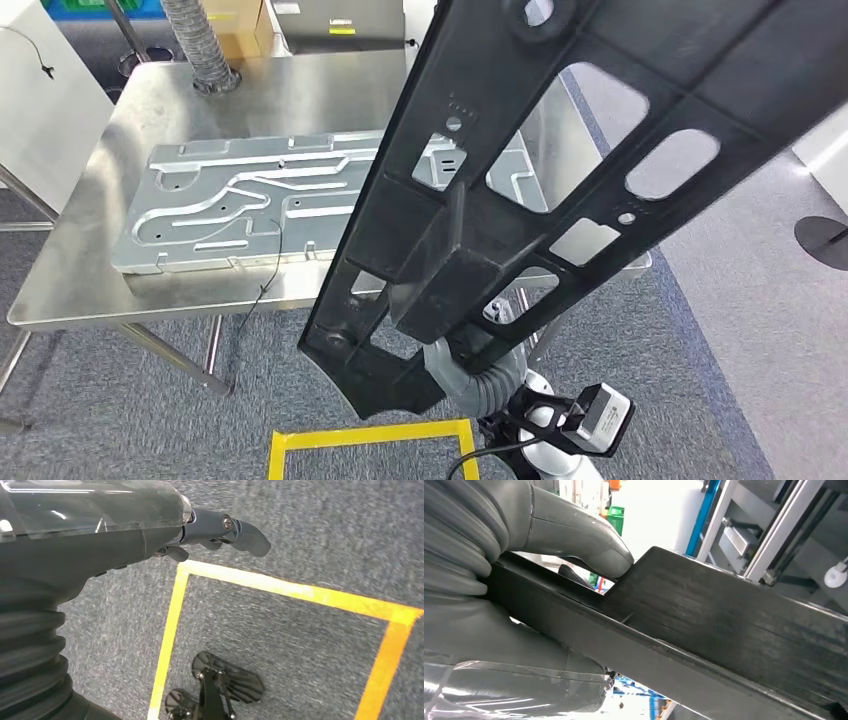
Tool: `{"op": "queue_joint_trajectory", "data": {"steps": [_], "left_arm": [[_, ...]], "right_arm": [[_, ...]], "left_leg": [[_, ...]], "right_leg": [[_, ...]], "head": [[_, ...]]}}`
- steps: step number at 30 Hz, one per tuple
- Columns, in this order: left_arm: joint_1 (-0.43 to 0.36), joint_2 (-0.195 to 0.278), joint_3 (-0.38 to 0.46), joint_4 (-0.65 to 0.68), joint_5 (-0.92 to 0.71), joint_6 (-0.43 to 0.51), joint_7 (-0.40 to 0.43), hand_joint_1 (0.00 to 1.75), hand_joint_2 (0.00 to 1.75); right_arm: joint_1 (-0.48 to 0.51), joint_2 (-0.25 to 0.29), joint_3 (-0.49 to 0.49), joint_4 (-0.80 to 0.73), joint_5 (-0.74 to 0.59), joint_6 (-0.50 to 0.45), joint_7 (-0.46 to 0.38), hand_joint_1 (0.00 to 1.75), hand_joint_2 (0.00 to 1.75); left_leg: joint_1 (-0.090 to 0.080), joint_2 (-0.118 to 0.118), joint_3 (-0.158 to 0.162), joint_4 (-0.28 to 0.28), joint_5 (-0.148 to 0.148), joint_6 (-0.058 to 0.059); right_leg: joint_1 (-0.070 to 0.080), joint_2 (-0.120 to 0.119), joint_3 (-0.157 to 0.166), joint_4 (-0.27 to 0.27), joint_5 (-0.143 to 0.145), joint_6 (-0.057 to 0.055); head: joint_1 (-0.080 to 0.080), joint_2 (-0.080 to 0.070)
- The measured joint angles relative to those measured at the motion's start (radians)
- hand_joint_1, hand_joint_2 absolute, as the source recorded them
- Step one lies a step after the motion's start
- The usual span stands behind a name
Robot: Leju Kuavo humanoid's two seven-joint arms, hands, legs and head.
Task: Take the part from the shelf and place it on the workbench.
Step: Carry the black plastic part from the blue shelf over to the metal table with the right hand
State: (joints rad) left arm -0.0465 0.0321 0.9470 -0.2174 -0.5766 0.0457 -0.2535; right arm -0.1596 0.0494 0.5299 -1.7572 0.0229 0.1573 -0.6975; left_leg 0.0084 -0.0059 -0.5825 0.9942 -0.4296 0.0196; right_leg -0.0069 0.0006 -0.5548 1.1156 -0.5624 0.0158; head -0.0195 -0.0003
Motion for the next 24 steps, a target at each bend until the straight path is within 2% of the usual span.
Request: {"op": "queue_joint_trajectory", "data": {"steps": [2, 3, 4, 5, 7, 8, 9, 11, 13, 14, 15, 17, 18, 19, 20, 22, 23, 24], "left_arm": [[-0.001, 0.000, 0.000, 0.000, -0.004, -0.004, -0.002, 0.00, 1.75], [0.000, 0.000, 0.000, 0.000, -0.006, -0.006, -0.002, 0.00, 1.75], [0.000, 0.000, 0.001, 0.000, -0.009, -0.009, -0.003, 0.00, 1.75], [0.001, -0.001, 0.001, 0.000, -0.012, -0.011, -0.004, 0.00, 1.75], [0.001, -0.003, 0.001, 0.000, -0.019, -0.014, -0.008, 0.00, 1.75], [0.000, -0.004, 0.001, 0.000, -0.023, -0.015, -0.010, 0.00, 1.75], [0.000, -0.005, 0.001, 0.000, -0.027, -0.015, -0.012, 0.00, 1.75], [-0.001, -0.006, 0.001, 0.000, -0.035, -0.018, -0.016, 0.00, 1.75], [-0.004, -0.007, 0.001, 0.000, -0.042, -0.022, -0.018, 0.00, 1.75], [-0.006, -0.007, 0.001, 0.000, -0.046, -0.025, -0.019, 0.00, 1.75], [-0.007, -0.008, 0.001, 0.000, -0.049, -0.027, -0.020, 0.00, 1.75], [-0.008, -0.007, 0.001, 0.000, -0.054, -0.032, -0.021, 0.00, 1.75], [-0.008, -0.007, 0.001, 0.000, -0.056, -0.033, -0.021, 0.00, 1.75], [-0.007, -0.007, 0.001, 0.000, -0.059, -0.034, -0.021, 0.00, 1.75], [-0.007, -0.007, 0.001, 0.000, -0.062, -0.034, -0.021, 0.00, 1.75], [-0.007, -0.006, 0.001, 0.000, -0.067, -0.034, -0.021, 0.00, 1.75], [-0.008, -0.006, 0.001, 0.000, -0.070, -0.035, -0.022, 0.00, 1.75], [-0.009, -0.006, 0.001, 0.000, -0.071, -0.035, -0.024, 0.00, 1.75]], "right_arm": [[0.000, -0.001, 0.000, -0.003, 0.002, -0.014, 0.000, 1.75, 1.75], [0.001, -0.003, -0.001, -0.003, 0.003, -0.021, 0.000, 1.75, 1.75], [0.001, -0.004, -0.003, -0.004, 0.005, -0.028, 0.000, 1.75, 1.75], [0.001, -0.006, -0.006, -0.006, 0.007, -0.036, 0.000, 1.75, 1.75], [0.000, -0.010, -0.016, -0.012, 0.015, -0.053, 0.000, 1.75, 1.75], [-0.001, -0.012, -0.022, -0.015, 0.020, -0.063, 0.000, 1.75, 1.75], [-0.002, -0.015, -0.029, -0.018, 0.024, -0.073, 0.000, 1.75, 1.75], [-0.005, -0.020, -0.045, -0.024, 0.031, -0.098, 0.000, 1.75, 1.75], [-0.010, -0.025, -0.066, -0.031, 0.035, -0.123, 0.000, 1.75, 1.75], [-0.015, -0.028, -0.078, -0.033, 0.037, -0.135, 0.000, 1.75, 1.75], [-0.020, -0.031, -0.089, -0.035, 0.041, -0.144, 0.000, 1.75, 1.75], [-0.030, -0.037, -0.114, -0.034, 0.055, -0.163, 0.000, 1.75, 1.75], [-0.033, -0.041, -0.127, -0.031, 0.064, -0.171, 0.000, 1.75, 1.75], [-0.036, -0.045, -0.140, -0.027, 0.076, -0.181, 0.000, 1.75, 1.75], [-0.041, -0.049, -0.154, -0.021, 0.089, -0.191, 0.001, 1.75, 1.75], [-0.058, -0.057, -0.181, -0.003, 0.123, -0.219, 0.005, 1.75, 1.75], [-0.070, -0.061, -0.194, 0.010, 0.149, -0.242, 0.012, 1.75, 1.75], [-0.086, -0.065, -0.208, 0.026, 0.184, -0.271, 0.022, 1.75, 1.75]], "left_leg": [[-0.001, 0.000, 0.011, 0.000, -0.012, 0.006], [-0.002, 0.000, 0.019, 0.000, -0.019, 0.006], [-0.002, -0.001, 0.029, 0.001, -0.027, 0.006], [-0.002, -0.002, 0.041, 0.001, -0.036, 0.005], [-0.003, -0.003, 0.065, 0.002, -0.055, -0.001], [-0.004, -0.004, 0.071, 0.004, -0.063, -0.005], [-0.004, -0.004, 0.073, 0.004, -0.069, -0.011], [-0.006, -0.004, 0.076, 0.008, -0.076, -0.022], [-0.005, -0.003, 0.073, 0.029, -0.080, -0.029], [-0.004, -0.002, 0.058, 0.061, -0.086, -0.033], [-0.002, -0.001, 0.029, 0.113, -0.099, -0.037], [0.001, 0.000, -0.052, 0.241, -0.145, -0.046], [0.003, 0.000, -0.087, 0.286, -0.163, -0.049], [0.004, 0.000, -0.109, 0.301, -0.166, -0.051], [0.005, 0.000, -0.114, 0.279, -0.145, -0.051], [0.005, 0.000, -0.083, 0.153, -0.046, -0.048], [0.003, 0.001, -0.065, 0.090, -0.010, -0.045], [0.001, 0.002, -0.052, 0.048, 0.013, -0.039]], "right_leg": [[0.000, 0.000, -0.085, 0.127, -0.046, 0.004], [0.000, 0.000, -0.117, 0.162, -0.053, 0.006], [0.000, 0.000, -0.135, 0.166, -0.042, 0.007], [0.000, 0.000, -0.133, 0.131, -0.008, 0.005], [0.001, 0.000, -0.101, 0.004, 0.090, -0.004], [0.004, 0.000, -0.088, -0.049, 0.118, -0.011], [0.006, 0.000, -0.081, -0.079, 0.135, -0.017], [0.010, 0.001, -0.078, -0.092, 0.130, -0.029], [0.006, 0.001, -0.064, -0.099, 0.130, -0.040], [0.003, 0.001, -0.054, -0.103, 0.127, -0.045], [0.001, 0.000, -0.045, -0.105, 0.123, -0.049], [0.001, -0.001, -0.032, -0.106, 0.111, -0.053], [0.001, 0.000, -0.025, -0.106, 0.105, -0.052], [0.001, 0.000, -0.017, -0.106, 0.099, -0.052], [0.001, 0.001, -0.007, -0.106, 0.093, -0.050], [0.000, 0.001, 0.012, -0.106, 0.080, -0.045], [0.001, 0.002, 0.020, -0.105, 0.074, -0.041], [0.002, 0.003, 0.022, -0.105, 0.069, -0.036]], "head": [[0.000, 0.000], [0.000, 0.000], [0.000, 0.000], [0.000, 0.000], [0.000, 0.000], [0.000, 0.000], [0.000, 0.000], [0.000, 0.000], [0.000, 0.000], [0.000, 0.000], [0.000, 0.000], [0.000, 0.000], [0.000, 0.000], [0.000, 0.000], [0.000, 0.000], [0.000, 0.000], [0.000, 0.000], [0.000, 0.000]]}}
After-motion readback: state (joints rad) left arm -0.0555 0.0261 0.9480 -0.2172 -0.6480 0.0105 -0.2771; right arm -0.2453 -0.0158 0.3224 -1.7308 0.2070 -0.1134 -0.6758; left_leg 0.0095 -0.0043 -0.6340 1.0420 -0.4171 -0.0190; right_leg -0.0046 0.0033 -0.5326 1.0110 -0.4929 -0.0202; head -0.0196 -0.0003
